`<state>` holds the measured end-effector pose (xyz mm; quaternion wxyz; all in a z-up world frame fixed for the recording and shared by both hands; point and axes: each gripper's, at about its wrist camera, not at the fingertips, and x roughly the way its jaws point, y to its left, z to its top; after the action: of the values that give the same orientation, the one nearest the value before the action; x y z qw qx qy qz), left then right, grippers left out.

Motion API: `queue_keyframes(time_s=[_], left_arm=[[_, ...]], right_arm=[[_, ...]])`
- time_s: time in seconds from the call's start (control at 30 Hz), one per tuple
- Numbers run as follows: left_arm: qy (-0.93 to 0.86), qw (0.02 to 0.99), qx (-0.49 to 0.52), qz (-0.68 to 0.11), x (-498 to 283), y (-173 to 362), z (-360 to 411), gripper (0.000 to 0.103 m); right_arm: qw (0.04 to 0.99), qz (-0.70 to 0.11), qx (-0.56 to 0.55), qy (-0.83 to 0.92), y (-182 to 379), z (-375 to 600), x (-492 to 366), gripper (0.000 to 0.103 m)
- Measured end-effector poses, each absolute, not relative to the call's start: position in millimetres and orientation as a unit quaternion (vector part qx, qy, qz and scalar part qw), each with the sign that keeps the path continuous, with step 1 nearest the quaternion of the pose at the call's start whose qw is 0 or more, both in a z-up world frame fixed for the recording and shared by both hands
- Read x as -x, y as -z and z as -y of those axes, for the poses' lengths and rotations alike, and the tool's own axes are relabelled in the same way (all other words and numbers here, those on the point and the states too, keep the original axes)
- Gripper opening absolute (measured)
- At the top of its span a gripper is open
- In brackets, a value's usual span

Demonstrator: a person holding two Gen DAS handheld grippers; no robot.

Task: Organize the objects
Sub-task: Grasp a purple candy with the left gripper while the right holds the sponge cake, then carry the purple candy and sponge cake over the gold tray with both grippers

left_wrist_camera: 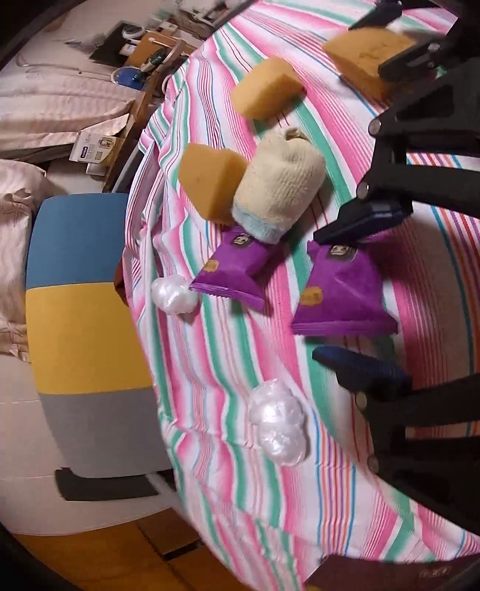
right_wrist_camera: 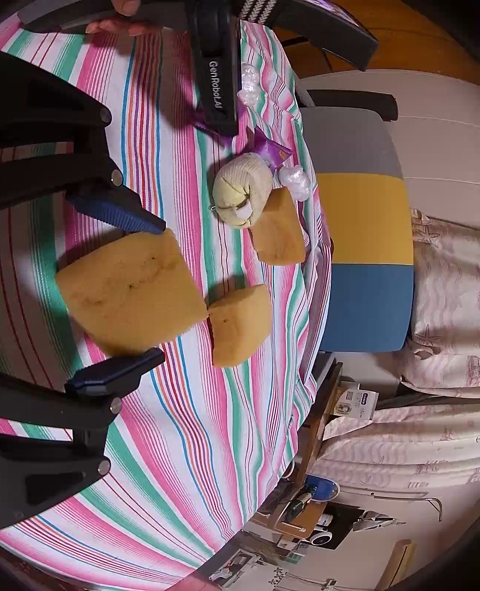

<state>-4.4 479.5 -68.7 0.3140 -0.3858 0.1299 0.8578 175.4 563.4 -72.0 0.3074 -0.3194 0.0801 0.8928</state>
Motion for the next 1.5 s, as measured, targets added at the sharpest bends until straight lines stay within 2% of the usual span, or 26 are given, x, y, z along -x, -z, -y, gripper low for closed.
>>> queue_keyframes(time_s=[0.1, 0.2, 0.8, 1.07, 1.27, 1.5], left_arm=[[-0.853, 0.314, 0.400, -0.114, 10.3, 72.4, -472.7, 0.040], [-0.847, 0.329, 0.404, -0.106, 11.5, 75.6, -464.9, 0.039], [-0.851, 0.332, 0.407, 0.002, -5.2, 83.3, -355.3, 0.038], [-0.849, 0.345, 0.399, -0.008, -35.3, 79.1, -329.6, 0.038], [-0.841, 0.357, 0.406, 0.024, -66.2, 74.6, -287.3, 0.038], [-0.847, 0.368, 0.381, 0.040, -84.2, 46.0, -243.8, 0.038]], right_arm=[[0.309, -0.077, 0.319, -0.893, 71.7, -562.9, -174.9, 0.064], [0.311, -0.075, 0.319, -0.892, 71.6, -562.4, -174.8, 0.064], [0.321, -0.060, 0.318, -0.890, 70.9, -558.2, -173.2, 0.064], [0.330, -0.044, 0.321, -0.887, 71.2, -553.9, -171.7, 0.064], [0.333, -0.039, 0.325, -0.884, 71.3, -553.4, -169.9, 0.064], [0.338, -0.027, 0.328, -0.882, 71.5, -549.7, -167.9, 0.064]])
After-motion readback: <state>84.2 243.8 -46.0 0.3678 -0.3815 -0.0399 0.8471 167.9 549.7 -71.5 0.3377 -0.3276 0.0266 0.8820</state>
